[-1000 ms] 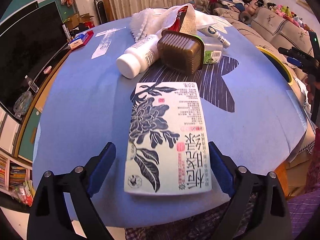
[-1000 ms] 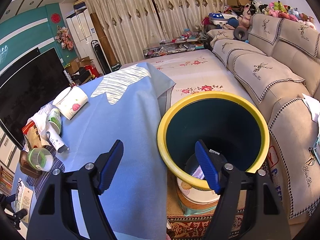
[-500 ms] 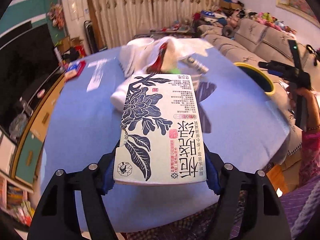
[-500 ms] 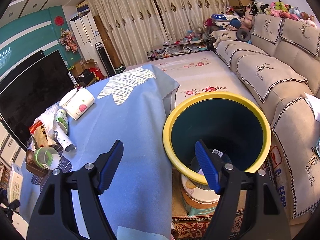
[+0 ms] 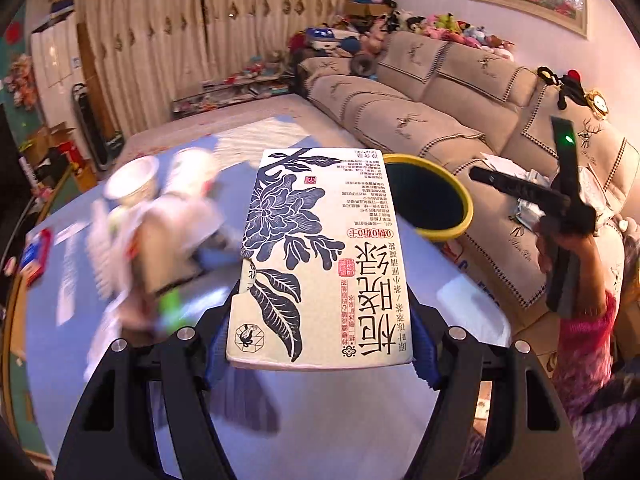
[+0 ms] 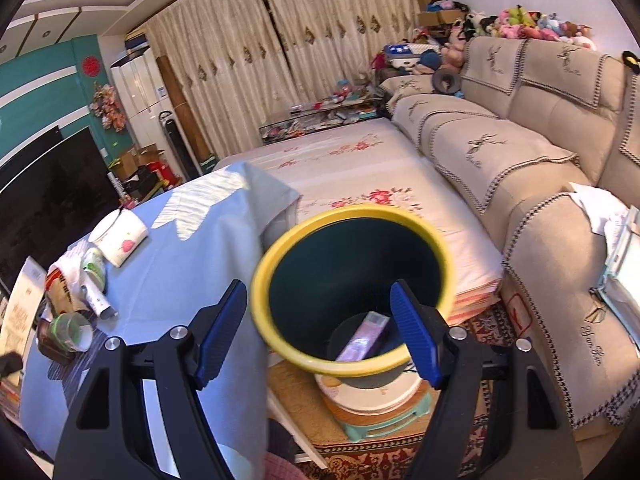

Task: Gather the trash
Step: 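Carry the tea box over the bin and open the left tool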

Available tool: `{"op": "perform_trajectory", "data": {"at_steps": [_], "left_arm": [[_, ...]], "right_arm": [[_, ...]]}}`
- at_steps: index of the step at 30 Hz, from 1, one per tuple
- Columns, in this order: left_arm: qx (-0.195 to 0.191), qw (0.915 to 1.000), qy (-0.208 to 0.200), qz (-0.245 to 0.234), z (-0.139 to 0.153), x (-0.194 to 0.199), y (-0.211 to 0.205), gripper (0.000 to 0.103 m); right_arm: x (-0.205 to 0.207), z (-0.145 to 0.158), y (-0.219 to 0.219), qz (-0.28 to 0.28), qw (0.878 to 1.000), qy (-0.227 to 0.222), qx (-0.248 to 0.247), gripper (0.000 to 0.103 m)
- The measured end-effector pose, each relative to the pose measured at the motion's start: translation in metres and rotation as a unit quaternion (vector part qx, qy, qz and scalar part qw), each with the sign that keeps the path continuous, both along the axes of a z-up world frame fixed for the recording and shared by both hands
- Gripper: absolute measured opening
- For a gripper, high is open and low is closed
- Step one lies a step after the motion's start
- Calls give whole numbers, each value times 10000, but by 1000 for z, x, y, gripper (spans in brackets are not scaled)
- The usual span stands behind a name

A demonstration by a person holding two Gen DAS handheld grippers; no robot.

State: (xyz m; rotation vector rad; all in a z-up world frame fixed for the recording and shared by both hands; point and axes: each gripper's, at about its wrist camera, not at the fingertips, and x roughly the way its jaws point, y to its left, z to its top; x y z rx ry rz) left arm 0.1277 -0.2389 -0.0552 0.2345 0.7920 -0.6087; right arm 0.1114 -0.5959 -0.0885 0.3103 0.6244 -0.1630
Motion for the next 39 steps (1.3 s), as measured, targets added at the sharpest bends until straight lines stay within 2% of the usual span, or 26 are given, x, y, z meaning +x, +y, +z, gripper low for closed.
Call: {"op": "perform_trajectory", "data": {"at_steps": [5, 9, 12, 17, 21, 26, 28, 29, 33, 37, 39], "left_arm": [[-29, 9985, 197, -512, -9, 43, -93, 70], [57, 9967, 186, -785, -19, 66, -168, 71], [182, 9952, 389, -876, -36, 91, -216, 71], [481, 9931, 663, -840, -75, 133, -270, 71], [612, 9915, 889, -733, -101, 155, -293, 71], [669, 9909, 1022, -558, -117, 168, -296, 72], [559, 9910, 1111, -489, -114, 167, -290, 81], [492, 9915, 1115, -463, -109, 166, -286, 82], [207, 9945, 923, -454, -76, 143, -255, 83], [-170, 9978, 537, -356, -31, 105, -195, 93], [-319, 9988, 300, -237, -13, 84, -159, 94]], "right_arm": [[-17, -6, -32, -352, 9993, 22, 109, 70], [-29, -11, -55, -560, 9982, 42, 187, 70], [-38, -15, -71, -712, 9971, 50, 253, 70], [-49, -23, -90, -940, 9950, 85, 312, 71], [-53, -33, -102, -1076, 9932, 153, 408, 73], [-51, -38, -105, -1107, 9925, 214, 466, 74], [-51, -38, -103, -1103, 9926, 218, 461, 74], [-52, -38, -102, -1102, 9926, 215, 459, 74], [-51, -37, -92, -1046, 9931, 203, 483, 75], [-44, -37, -77, -868, 9947, 221, 506, 75], [-38, -36, -64, -725, 9959, 240, 482, 75]]}}
